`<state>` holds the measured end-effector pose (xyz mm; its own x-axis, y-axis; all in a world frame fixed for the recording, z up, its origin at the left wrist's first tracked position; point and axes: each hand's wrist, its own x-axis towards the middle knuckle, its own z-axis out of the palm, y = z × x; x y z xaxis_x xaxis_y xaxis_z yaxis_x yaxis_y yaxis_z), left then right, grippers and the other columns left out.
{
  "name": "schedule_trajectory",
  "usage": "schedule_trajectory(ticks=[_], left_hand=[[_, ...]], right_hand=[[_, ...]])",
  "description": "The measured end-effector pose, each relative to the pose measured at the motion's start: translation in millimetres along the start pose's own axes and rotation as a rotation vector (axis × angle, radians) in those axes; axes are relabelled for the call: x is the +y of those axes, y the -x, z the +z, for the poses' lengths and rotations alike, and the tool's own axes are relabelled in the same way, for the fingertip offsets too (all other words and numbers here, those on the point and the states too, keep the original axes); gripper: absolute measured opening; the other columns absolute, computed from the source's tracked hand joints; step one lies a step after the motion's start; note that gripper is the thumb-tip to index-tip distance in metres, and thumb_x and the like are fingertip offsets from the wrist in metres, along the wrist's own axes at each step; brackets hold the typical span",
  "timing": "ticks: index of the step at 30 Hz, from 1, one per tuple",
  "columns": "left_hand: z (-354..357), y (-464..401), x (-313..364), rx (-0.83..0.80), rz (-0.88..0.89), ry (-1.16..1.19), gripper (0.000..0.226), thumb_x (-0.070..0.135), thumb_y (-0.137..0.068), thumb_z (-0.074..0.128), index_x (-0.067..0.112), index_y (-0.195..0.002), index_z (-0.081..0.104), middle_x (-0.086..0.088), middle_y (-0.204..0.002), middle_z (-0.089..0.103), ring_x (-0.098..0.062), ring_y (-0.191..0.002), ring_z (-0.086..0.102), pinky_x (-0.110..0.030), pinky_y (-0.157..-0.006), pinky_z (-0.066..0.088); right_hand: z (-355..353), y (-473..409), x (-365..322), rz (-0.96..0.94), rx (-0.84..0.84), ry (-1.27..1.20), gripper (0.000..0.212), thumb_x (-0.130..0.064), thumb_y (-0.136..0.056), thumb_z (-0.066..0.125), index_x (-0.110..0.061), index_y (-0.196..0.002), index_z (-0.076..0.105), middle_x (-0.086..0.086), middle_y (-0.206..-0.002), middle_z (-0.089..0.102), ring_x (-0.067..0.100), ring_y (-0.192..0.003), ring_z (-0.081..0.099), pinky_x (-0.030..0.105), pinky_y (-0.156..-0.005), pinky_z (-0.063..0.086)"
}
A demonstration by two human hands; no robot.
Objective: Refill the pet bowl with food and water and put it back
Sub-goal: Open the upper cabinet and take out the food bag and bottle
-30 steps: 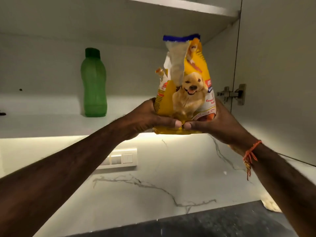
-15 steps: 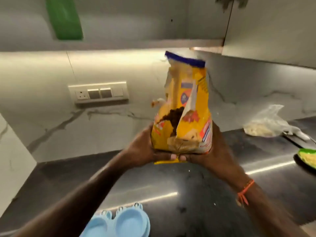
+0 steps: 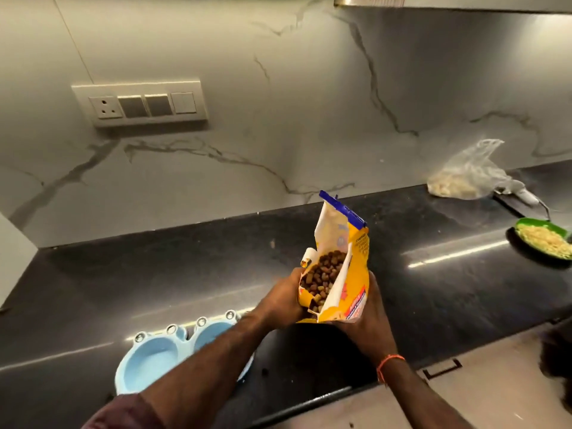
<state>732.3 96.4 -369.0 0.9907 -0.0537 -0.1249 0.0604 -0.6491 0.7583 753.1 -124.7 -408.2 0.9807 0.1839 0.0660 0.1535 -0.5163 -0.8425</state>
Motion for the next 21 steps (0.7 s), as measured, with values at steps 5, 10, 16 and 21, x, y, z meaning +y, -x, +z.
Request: schedule_trajectory(ticks=[5, 10, 16, 21], left_hand=[[19.3, 2.2, -6.6, -0.061, -0.035, -0.059, 0.109, 0.041, -0.066, 0.079, 0.034, -0.152, 0.012, -0.004, -0.119, 0.069, -0.025, -0.106, 0.067, -0.036, -0.089, 0.054], [14.4, 2.4, -5.0, -0.109, 0.005, -0.064, 0.118, 0.046, -0.066, 0.084, 0.04, -0.151, 0.002, -0.004, -0.131, 0.062, -0.02, -0.112, 0.063, -0.035, -0.094, 0.054], [-6.8, 11.1, 8.3, -0.134, 0.112, -0.103, 0.148, 0.067, -0.053, 0.087, 0.04, -0.151, -0.02, 0.005, -0.163, 0.019, -0.013, -0.145, 0.028, -0.038, -0.117, 0.034], [-48.8, 24.6, 34.5, -0.066, 0.254, -0.176, 0.154, 0.064, -0.055, 0.087, 0.034, -0.15, -0.03, 0.014, -0.165, -0.014, -0.005, -0.151, -0.002, -0.022, -0.12, 0.009]], right_hand=[[3.6, 10.5, 26.0, 0.025, -0.093, 0.165, 0.14, -0.089, -0.054, 0.072, -0.025, -0.162, 0.01, 0.007, -0.168, 0.019, 0.026, -0.151, 0.03, 0.045, -0.122, 0.03], [-0.1, 17.4, 20.1, -0.024, -0.106, 0.178, 0.145, -0.09, -0.05, 0.075, -0.033, -0.161, 0.0, -0.001, -0.17, 0.006, 0.018, -0.155, 0.017, 0.048, -0.124, 0.028], [-0.9, 15.2, -8.4, -0.169, -0.003, 0.199, 0.147, -0.089, -0.049, 0.074, -0.033, -0.158, -0.007, 0.0, -0.168, 0.006, 0.019, -0.156, 0.015, 0.047, -0.124, 0.027], [-7.5, 4.1, -57.8, -0.395, 0.103, 0.193, 0.148, -0.096, -0.054, 0.064, -0.027, -0.161, -0.012, -0.002, -0.171, -0.001, 0.014, -0.157, 0.004, 0.041, -0.125, 0.017]])
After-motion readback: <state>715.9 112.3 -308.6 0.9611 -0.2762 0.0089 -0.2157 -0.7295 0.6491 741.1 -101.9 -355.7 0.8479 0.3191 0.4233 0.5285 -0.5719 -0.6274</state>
